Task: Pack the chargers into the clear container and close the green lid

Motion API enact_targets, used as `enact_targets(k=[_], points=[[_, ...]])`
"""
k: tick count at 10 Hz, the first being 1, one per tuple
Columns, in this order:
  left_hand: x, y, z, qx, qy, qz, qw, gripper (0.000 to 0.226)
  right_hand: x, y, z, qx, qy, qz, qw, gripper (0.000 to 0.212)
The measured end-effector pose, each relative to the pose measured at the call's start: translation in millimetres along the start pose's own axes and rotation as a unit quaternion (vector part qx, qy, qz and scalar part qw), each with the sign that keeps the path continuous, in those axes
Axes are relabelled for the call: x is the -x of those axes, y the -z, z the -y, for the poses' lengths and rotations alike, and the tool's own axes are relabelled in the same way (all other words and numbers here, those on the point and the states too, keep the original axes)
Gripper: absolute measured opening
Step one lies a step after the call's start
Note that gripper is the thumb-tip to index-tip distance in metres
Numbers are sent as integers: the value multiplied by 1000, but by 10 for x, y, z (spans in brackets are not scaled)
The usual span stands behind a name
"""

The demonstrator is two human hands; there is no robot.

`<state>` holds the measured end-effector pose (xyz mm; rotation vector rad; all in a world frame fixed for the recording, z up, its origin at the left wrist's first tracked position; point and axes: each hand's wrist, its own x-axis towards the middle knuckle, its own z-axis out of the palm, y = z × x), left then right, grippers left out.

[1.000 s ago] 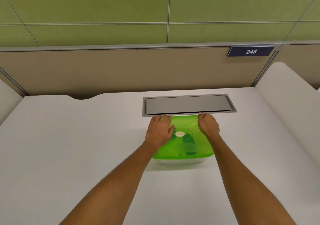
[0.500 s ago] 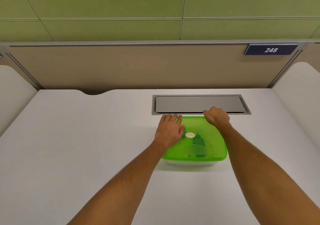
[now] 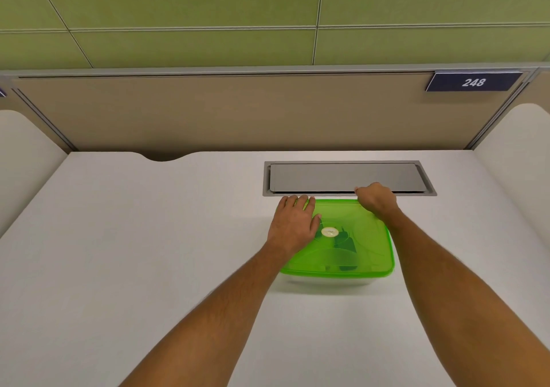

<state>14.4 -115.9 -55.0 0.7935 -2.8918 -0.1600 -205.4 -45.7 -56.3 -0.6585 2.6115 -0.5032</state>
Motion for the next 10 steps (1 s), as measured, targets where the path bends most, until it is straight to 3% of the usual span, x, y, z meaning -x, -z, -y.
enact_targets(k=[5, 7, 8, 10], points=[[-5, 8, -15, 7, -3, -3, 1000, 53, 20, -22, -38, -14, 5, -16, 1000, 49], [-3, 43, -14, 22, 0, -1, 1000, 53, 169, 6, 2, -2, 34, -88, 996, 60], [-6, 44, -1, 32, -1, 11, 999, 53, 294, 32, 41, 52, 70, -174, 981, 66], [-34, 122, 73, 36, -24, 41, 998, 59, 387, 216, 103, 107, 136, -234, 957, 57]])
